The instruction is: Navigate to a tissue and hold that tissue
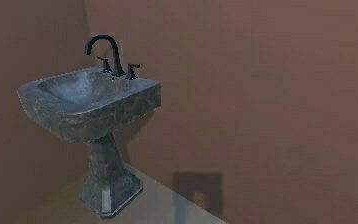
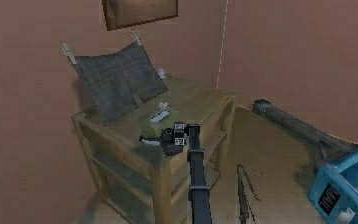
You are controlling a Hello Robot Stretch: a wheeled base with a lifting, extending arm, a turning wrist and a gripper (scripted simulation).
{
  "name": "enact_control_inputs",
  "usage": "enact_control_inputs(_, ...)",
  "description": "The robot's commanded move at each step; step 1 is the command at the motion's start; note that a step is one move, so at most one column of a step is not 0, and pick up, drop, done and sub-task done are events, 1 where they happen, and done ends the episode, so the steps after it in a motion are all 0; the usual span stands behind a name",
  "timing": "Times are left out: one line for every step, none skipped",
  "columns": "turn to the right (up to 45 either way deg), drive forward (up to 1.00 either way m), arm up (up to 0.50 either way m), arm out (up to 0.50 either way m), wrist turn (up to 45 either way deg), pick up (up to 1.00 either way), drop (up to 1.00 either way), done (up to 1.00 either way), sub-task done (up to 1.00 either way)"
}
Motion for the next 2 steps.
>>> enact_control_inputs(0.0, 0.00, 0.10, 0.00, 0.0, 0.00, 0.00, 0.00, 0.00)
enact_control_inputs(0.0, 0.00, 0.00, 0.00, 0.0, 0.00, 0.00, 1.00, 0.00)
